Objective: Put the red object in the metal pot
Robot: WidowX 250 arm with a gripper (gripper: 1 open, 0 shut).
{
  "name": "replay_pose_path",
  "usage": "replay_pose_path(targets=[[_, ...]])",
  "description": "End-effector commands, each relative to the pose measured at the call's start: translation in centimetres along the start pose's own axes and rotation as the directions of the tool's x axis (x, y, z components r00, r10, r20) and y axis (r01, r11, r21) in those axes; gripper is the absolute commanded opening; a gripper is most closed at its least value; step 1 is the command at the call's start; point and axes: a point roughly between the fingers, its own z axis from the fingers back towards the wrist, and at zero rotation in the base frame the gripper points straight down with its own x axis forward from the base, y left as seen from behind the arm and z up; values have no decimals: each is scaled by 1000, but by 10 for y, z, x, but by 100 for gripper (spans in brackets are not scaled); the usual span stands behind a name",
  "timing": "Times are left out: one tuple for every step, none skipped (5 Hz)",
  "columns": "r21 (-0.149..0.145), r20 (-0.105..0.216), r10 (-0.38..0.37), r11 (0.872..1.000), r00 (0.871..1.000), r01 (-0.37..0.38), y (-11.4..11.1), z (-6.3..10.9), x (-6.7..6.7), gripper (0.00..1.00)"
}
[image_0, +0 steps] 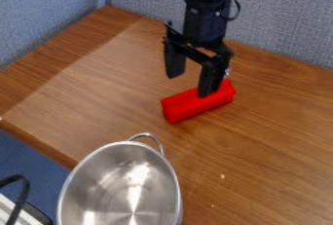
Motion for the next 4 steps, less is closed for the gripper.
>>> replay_pose_path(targets=[[39,33,-157,987,987,156,1,1,11,100],[59,33,-236,970,971,234,2,-8,16,100],[66,36,-247,967,968,244,2,-14,19,100],[65,36,-259,964,965,256,2,-17,20,100]])
